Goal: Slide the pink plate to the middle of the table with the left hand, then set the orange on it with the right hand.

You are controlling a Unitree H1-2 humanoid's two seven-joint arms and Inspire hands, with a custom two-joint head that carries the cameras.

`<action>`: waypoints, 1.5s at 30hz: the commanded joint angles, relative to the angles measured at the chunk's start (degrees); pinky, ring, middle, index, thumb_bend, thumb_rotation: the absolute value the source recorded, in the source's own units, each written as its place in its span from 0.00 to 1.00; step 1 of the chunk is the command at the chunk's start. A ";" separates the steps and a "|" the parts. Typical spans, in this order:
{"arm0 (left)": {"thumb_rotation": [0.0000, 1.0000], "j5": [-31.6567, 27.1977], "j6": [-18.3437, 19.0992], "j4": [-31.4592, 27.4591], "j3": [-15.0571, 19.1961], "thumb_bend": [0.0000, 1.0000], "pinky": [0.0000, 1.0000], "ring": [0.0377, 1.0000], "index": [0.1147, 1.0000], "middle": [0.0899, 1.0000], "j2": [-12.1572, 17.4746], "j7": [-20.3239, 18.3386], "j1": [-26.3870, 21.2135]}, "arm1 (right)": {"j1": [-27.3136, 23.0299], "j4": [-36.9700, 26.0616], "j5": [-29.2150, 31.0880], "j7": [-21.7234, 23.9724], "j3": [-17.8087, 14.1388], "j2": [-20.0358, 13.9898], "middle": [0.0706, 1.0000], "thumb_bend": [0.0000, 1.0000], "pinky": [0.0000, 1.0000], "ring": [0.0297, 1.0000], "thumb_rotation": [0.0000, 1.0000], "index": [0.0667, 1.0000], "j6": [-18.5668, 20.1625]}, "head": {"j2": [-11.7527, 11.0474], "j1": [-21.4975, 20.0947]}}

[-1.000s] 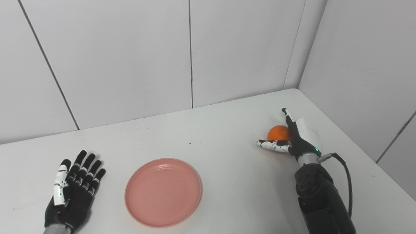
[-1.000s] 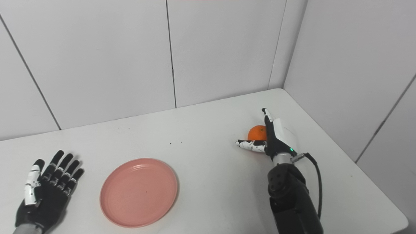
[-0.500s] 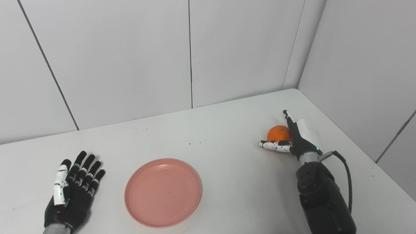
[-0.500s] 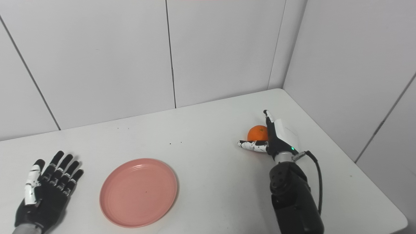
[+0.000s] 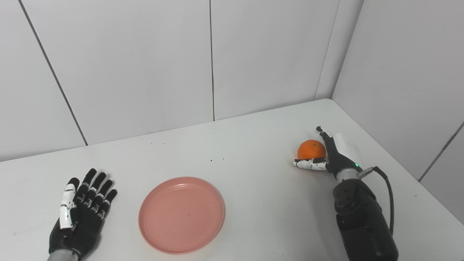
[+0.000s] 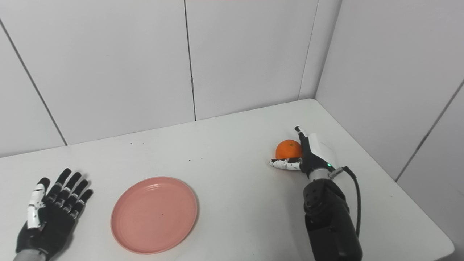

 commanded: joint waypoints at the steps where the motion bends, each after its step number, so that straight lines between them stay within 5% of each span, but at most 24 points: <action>1: 1.00 0.08 1.09 -0.14 -0.21 0.30 1.00 1.00 1.00 1.00 0.46 0.58 0.08 | -2.43 -0.54 -1.71 0.60 -0.79 -0.56 0.87 0.97 0.74 0.86 0.34 0.87 -0.24 | 0.07 -0.08; 8: 1.00 -0.09 1.11 -0.65 -0.51 0.29 1.00 1.00 1.00 1.00 0.44 0.46 0.26 | -3.90 1.04 -5.35 5.23 -2.16 0.28 0.86 0.95 0.73 0.85 0.36 0.87 -0.24 | 0.23 0.11; 10: 1.00 0.00 1.12 -0.77 -0.51 0.29 1.00 1.00 1.00 1.00 0.30 0.89 0.28 | -4.17 1.13 -4.91 5.26 -2.85 0.87 0.71 0.96 0.52 0.65 0.33 0.83 -0.24 | 0.20 0.22; 14: 1.00 -0.17 1.13 -0.94 -0.58 0.29 1.00 1.00 1.00 1.00 0.25 1.12 0.33 | -4.02 1.59 -3.86 5.36 -1.87 0.06 0.72 0.94 0.61 0.68 0.31 0.76 -0.25 | 0.20 0.22; 20: 1.00 0.50 0.86 -0.64 -0.55 0.29 1.00 1.00 1.00 1.00 0.27 0.00 0.41 | -3.79 4.10 -1.82 3.86 1.20 -2.56 0.60 0.88 0.55 0.59 0.14 0.57 -0.26 | 0.37 0.67; 22: 1.00 0.42 0.99 -0.80 -0.56 0.30 1.00 1.00 1.00 1.00 0.24 0.18 0.45 | -3.82 4.61 -1.46 3.16 1.63 -2.76 0.59 0.64 0.56 0.59 0.14 0.48 -0.26 | 0.37 0.67; 23: 1.00 0.33 1.02 -0.83 -0.50 0.29 1.00 1.00 1.00 1.00 0.20 0.12 0.45 | -3.80 4.75 -1.26 2.66 1.82 -2.78 0.54 0.56 0.48 0.51 0.14 0.46 -0.26 | 0.37 0.67; 38: 1.00 -0.21 1.11 -1.30 -0.61 0.28 1.00 1.00 1.00 1.00 -0.13 0.57 0.69 | -2.85 -1.00 -1.67 1.46 1.18 -2.34 0.38 0.52 0.29 0.32 0.14 0.45 -0.25 | 0.42 1.80; 45: 1.00 -1.33 1.14 -2.10 -1.58 0.29 1.00 1.00 1.00 1.00 -0.40 2.84 1.11 | -2.26 -9.23 -3.23 2.09 1.08 -0.41 0.45 0.52 0.35 0.40 0.14 0.45 -0.28 | 0.67 4.08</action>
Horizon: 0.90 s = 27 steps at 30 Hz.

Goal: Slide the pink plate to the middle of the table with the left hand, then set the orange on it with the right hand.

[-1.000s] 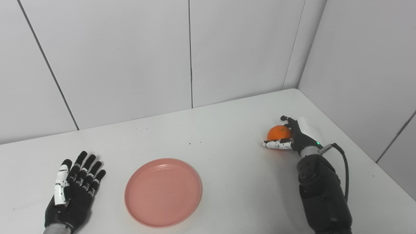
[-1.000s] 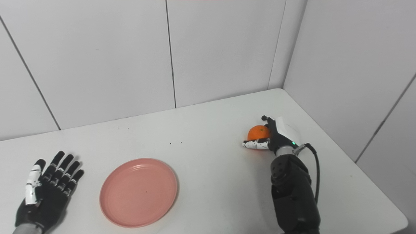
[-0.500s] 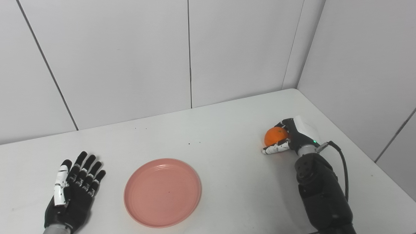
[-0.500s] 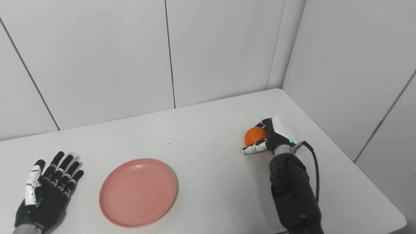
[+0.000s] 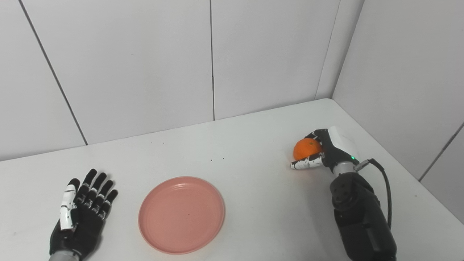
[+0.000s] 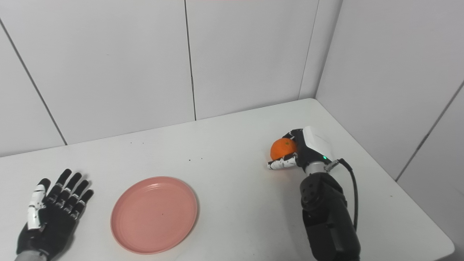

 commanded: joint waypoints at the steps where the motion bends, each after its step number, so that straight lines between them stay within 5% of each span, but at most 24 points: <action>1: 1.00 -0.68 1.10 -0.64 -0.60 0.29 1.00 1.00 1.00 1.00 -0.14 0.98 0.37 | -1.15 -5.06 -0.67 -0.28 0.04 -0.44 0.47 0.52 0.36 0.42 0.14 0.45 -0.32 | 0.10 0.45; 12: 1.00 1.59 -0.94 0.28 -1.47 0.30 1.00 1.00 1.00 1.00 -2.29 -0.81 1.54 | -3.33 -15.09 -0.08 3.04 4.70 -2.33 0.45 0.52 0.34 0.40 0.13 0.45 -0.68 | 1.47 10.53; 27: 1.00 9.89 -4.14 -0.69 -4.77 0.37 0.96 0.94 0.93 0.94 -7.96 1.39 3.21 | -7.71 -16.11 2.74 4.50 14.60 -1.32 0.45 0.52 0.36 0.41 0.13 0.45 -1.38 | 3.11 26.16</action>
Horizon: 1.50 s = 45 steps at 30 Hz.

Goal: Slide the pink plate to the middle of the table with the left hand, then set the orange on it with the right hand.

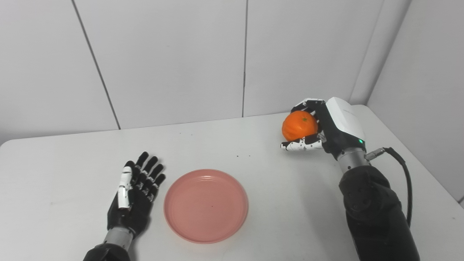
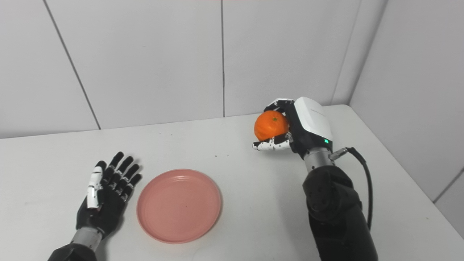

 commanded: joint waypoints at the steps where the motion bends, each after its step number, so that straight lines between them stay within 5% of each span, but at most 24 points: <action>1: 1.00 1.72 0.52 0.47 -0.69 0.37 0.95 0.93 0.93 0.94 -0.76 1.02 0.96 | -3.24 -1.35 0.76 -0.41 1.08 0.11 0.45 0.52 0.36 0.41 0.13 0.45 -1.50 | 0.03 1.72; 9: 1.00 4.25 0.18 0.21 -2.16 0.37 0.94 0.94 0.92 0.94 -3.08 1.76 0.88 | -5.60 2.26 2.25 -2.59 7.20 2.33 0.47 0.52 0.36 0.43 0.13 0.45 -4.76 | 0.40 9.45; 23: 1.00 6.95 -0.37 1.17 -2.90 0.39 0.92 0.92 0.91 0.93 -6.26 3.26 0.29 | -5.87 5.78 2.02 -3.54 15.77 6.51 0.43 0.52 0.29 0.35 0.13 0.45 -6.24 | 1.23 15.80; 38: 1.00 9.05 -0.26 1.35 -2.94 0.40 0.88 0.89 0.89 0.90 -7.55 4.56 -0.47 | -5.59 10.98 3.86 -5.09 19.76 8.30 0.42 0.52 0.27 0.34 0.13 0.45 -9.26 | 2.76 16.45; 41: 1.00 9.08 -0.15 1.14 -2.82 0.40 0.87 0.89 0.88 0.89 -7.53 4.70 -0.49 | -5.23 11.56 3.35 -5.35 20.46 8.56 0.39 0.52 0.27 0.34 0.01 0.48 -8.81 | 3.02 16.03; 45: 1.00 8.83 -0.28 1.11 -2.63 0.39 0.87 0.89 0.87 0.89 -7.31 4.46 -0.47 | -4.32 12.08 3.24 -5.13 21.22 8.69 0.40 0.53 0.28 0.36 0.00 0.48 -8.24 | 2.85 15.45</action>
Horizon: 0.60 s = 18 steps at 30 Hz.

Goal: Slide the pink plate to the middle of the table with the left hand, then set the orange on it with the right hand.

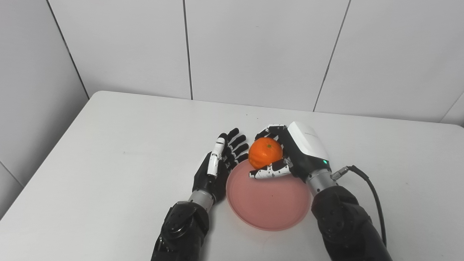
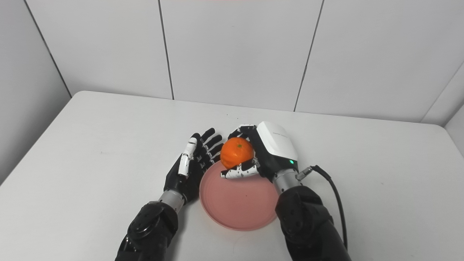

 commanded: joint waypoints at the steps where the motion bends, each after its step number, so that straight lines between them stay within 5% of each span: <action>1: 1.00 0.67 0.94 0.55 -0.07 0.39 0.86 0.89 0.87 0.89 -0.13 0.63 -0.11 | -0.48 -0.61 -0.20 -1.45 0.02 0.32 0.40 0.53 0.28 0.36 0.00 0.49 -2.07 | -0.38 0.05; 18: 1.00 1.20 0.57 0.07 -0.13 0.40 0.88 0.91 0.89 0.90 0.51 -0.05 0.37 | 2.85 2.90 -1.89 -3.99 3.15 -0.26 0.36 0.52 0.21 0.28 0.00 0.49 -4.49 | -0.04 -1.26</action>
